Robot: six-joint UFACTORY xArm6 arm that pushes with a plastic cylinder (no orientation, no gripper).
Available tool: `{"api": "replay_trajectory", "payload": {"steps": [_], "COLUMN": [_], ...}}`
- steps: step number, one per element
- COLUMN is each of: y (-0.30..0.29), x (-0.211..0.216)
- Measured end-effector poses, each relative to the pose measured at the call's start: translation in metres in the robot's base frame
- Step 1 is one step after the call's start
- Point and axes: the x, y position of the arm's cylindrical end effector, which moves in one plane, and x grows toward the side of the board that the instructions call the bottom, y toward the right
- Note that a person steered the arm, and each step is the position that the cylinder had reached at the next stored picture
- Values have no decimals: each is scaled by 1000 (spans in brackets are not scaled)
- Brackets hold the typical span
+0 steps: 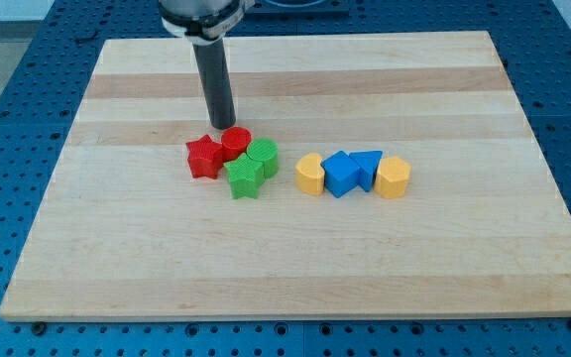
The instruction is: Push the group of blocks down a bit
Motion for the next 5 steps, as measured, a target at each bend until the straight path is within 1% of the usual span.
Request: {"api": "replay_trajectory", "payload": {"steps": [1, 2, 4, 5], "y": [0, 4, 16, 7], "x": [23, 35, 38, 36]}}
